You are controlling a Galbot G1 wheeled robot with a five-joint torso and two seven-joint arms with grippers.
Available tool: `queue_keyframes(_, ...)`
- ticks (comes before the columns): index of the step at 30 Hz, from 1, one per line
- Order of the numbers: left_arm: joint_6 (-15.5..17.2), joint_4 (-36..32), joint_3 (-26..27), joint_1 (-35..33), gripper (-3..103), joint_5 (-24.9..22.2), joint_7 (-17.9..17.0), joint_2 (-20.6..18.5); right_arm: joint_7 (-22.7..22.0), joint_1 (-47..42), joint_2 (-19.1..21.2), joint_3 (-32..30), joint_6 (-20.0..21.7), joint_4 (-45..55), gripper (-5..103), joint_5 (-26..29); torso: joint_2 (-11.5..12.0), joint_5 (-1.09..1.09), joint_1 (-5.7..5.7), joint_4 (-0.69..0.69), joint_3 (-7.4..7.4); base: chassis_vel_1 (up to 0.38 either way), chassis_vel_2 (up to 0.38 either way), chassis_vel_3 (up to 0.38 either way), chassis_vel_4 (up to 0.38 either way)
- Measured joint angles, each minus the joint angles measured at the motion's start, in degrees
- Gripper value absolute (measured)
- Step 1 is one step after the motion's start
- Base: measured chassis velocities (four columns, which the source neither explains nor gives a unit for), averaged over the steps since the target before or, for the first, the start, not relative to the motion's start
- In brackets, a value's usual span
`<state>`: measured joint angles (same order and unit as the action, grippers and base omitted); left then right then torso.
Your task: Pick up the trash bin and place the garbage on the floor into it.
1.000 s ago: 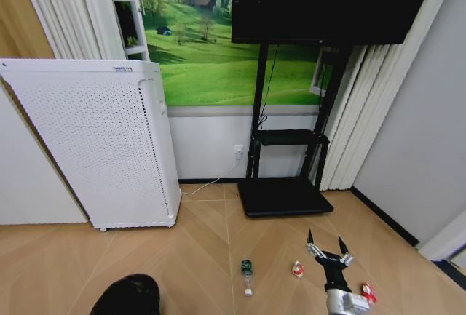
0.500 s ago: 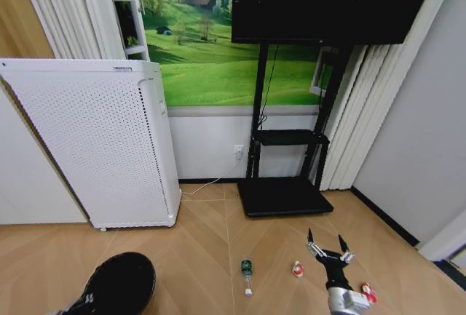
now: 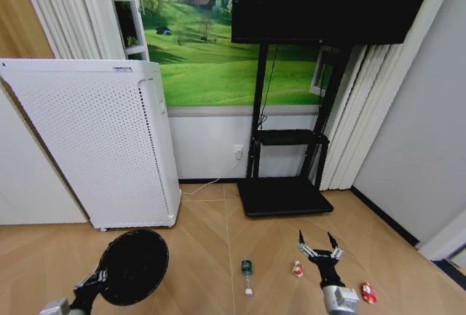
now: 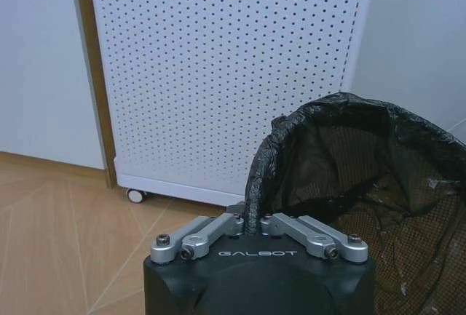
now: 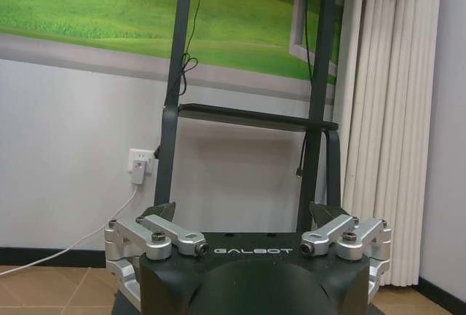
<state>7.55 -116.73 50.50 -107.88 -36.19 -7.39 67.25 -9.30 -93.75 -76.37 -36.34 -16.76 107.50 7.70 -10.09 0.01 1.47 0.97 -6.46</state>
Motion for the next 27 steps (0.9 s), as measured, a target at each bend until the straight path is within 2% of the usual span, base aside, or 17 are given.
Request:
queue_keyframes(5,-0.4,0.0,-0.2,-0.4,3,0.3,0.1,0.9,0.5,-0.1,-0.3,0.1,-0.6,-0.7,100,-0.2,0.0,-0.01,0.0,0.04,0.0,0.133,0.105,-0.126,-0.117)
queue_keyframes(12,-0.7,-0.4,-0.6,-0.6,3,0.7,0.1,1.3,0.6,0.3,-0.2,0.5,-0.7,-1.1,100,-0.3,0.0,-0.01,0.0,0.0,0.0,0.223,0.201,-0.21,-0.211)
queue_keyframes(18,-1.5,-1.2,-0.6,-1.1,3,0.7,2.0,1.1,0.1,0.8,-0.1,0.6,-0.5,-1.1,100,0.1,0.0,-0.03,0.0,0.04,0.0,0.263,0.262,-0.26,-0.256)
queue_keyframes(22,-1.5,-2.0,-0.8,-1.5,3,1.1,2.4,1.2,3.1,1.6,1.6,0.8,1.3,-2.0,100,1.7,0.0,-0.04,0.0,0.06,0.01,0.173,0.088,-0.167,-0.172)
queue_keyframes(23,-1.5,-2.0,-0.8,-1.6,3,1.3,2.4,1.3,4.9,3.0,2.6,1.7,0.5,-4.3,100,2.3,0.0,-0.03,0.0,0.01,0.0,0.076,-0.011,0.035,-0.067)
queue_keyframes(24,-1.5,-2.0,-0.8,-1.6,3,1.3,2.4,1.3,4.9,3.0,2.6,1.7,0.5,-4.3,100,2.3,0.0,-0.03,0.0,0.01,0.0,0.076,-0.011,0.035,-0.067)
queue_keyframes(25,-1.5,-2.0,-0.8,-1.7,3,1.4,2.4,1.3,5.5,3.8,3.1,2.2,0.0,-5.9,100,2.2,0.0,0.0,0.0,-0.05,0.0,0.0,0.0,0.0,0.0)
queue_keyframes(27,-1.6,-2.0,-0.8,-2.0,3,1.7,2.4,1.5,6.7,7.7,5.6,3.9,1.0,-13.9,100,1.4,0.0,0.03,0.01,0.01,-0.01,-0.051,0.039,0.083,0.012)
